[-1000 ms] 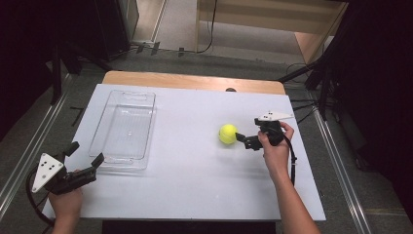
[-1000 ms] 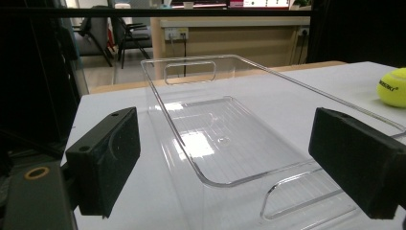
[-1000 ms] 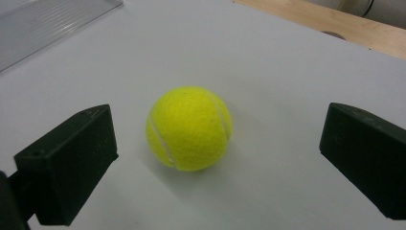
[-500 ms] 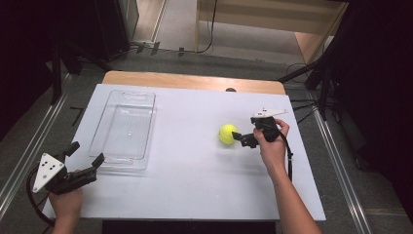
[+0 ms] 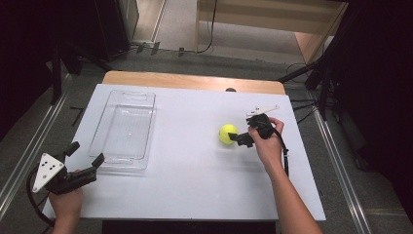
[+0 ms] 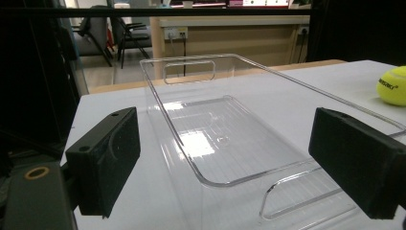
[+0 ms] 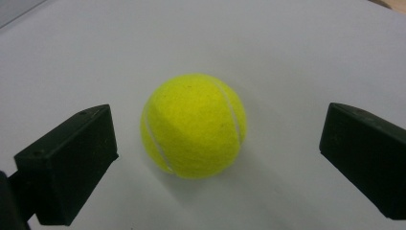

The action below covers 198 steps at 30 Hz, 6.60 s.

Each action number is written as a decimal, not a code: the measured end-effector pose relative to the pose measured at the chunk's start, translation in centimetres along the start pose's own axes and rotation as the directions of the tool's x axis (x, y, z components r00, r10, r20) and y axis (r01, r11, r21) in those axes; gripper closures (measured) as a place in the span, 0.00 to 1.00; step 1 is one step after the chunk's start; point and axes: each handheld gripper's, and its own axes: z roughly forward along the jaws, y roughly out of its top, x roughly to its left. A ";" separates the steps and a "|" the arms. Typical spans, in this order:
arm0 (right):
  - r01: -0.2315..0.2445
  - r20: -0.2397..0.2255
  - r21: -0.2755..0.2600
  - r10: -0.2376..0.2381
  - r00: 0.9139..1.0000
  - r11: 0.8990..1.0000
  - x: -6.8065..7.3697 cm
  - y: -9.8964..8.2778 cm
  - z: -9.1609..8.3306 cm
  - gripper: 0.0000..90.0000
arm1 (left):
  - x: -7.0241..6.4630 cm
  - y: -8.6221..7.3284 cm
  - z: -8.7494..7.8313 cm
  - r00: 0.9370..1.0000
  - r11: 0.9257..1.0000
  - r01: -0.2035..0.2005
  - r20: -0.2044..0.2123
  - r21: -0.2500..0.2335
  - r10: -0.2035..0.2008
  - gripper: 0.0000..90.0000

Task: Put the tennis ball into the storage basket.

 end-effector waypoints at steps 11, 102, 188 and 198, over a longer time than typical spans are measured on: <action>0.000 0.007 0.049 0.000 1.000 0.999 -0.2 0.4 1.0 0.00 | 0.0 0.0 0.0 1.000 1.000 0.000 0.000 -0.001 0.000 0.12; 0.036 -0.085 0.149 -0.024 0.996 0.988 0.6 1.7 5.8 0.25 | 0.0 0.0 0.0 1.000 1.000 0.003 0.001 -0.001 -0.003 0.12; 0.181 -0.235 0.065 -0.161 0.959 0.981 7.8 8.5 5.6 0.26 | 0.1 0.0 -0.1 1.000 1.000 0.009 0.007 -0.010 -0.009 0.12; 0.202 -0.254 0.057 -0.181 0.950 0.978 8.8 9.3 5.9 0.26 | 0.1 0.0 0.0 1.000 1.000 0.007 0.006 -0.008 -0.007 0.12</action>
